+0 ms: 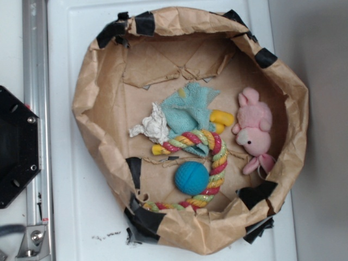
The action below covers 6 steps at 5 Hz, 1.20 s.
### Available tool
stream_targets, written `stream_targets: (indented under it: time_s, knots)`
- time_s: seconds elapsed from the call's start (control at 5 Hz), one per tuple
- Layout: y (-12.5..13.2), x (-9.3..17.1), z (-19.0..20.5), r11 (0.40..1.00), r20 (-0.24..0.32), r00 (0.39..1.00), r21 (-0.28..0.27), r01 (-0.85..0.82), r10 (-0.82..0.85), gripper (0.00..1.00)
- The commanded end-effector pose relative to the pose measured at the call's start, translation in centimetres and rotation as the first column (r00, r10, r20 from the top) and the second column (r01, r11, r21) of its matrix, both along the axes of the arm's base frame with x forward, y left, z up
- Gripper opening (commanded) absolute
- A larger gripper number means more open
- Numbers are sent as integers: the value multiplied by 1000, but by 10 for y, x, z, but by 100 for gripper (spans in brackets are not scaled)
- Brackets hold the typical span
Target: Grab the pink bunny.
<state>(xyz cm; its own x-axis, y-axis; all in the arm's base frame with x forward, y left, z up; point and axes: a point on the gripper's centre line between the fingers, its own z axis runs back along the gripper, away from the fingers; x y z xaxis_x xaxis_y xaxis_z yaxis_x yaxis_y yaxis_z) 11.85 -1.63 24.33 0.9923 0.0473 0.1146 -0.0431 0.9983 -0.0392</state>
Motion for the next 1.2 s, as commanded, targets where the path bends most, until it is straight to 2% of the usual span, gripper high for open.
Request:
stream_targets:
  time_s: [0.0,0.2,0.4,0.6,0.8,1.0]
  knots:
    - [0,0,0,1000,0,1000,0,0,0,100]
    - [19,50,-38,985,64,991,114,-126,120,100]
    - [40,105,-70,997,172,984,51,-51,42,100]
    - [50,146,-102,995,190,977,39,91,-97,100]
    - [48,175,-128,969,194,949,34,246,-248,100]
    - [22,196,-147,915,224,887,85,395,-404,100]
